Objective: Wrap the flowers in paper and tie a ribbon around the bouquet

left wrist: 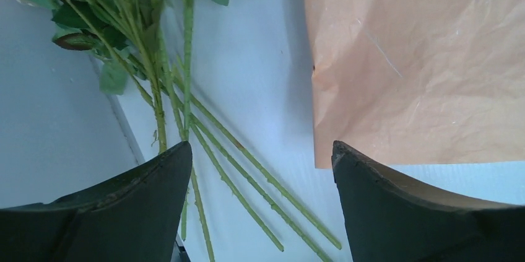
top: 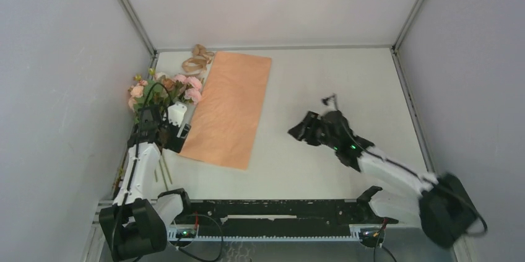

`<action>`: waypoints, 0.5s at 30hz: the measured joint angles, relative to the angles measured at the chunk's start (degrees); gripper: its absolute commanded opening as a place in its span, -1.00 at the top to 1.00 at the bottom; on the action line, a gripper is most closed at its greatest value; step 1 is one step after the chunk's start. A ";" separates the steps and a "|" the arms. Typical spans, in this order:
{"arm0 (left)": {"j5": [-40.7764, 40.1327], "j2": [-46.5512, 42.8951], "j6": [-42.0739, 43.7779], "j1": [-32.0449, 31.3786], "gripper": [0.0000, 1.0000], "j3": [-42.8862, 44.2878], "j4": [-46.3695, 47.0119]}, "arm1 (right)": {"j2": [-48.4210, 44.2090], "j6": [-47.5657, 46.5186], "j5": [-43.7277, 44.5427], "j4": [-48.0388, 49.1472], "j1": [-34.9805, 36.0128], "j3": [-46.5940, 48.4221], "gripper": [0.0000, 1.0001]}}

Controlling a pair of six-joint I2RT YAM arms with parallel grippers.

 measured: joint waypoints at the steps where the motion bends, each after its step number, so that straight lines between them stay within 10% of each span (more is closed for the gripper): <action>1: -0.50 0.57 0.26 -0.24 -0.75 -0.22 -0.20 | 6.43 0.15 0.28 0.31 2.16 3.34 -0.13; 15: -3.41 16.33 1.31 -5.31 -0.73 -1.42 5.86 | 59.98 1.11 -2.89 -0.46 6.91 44.15 -0.36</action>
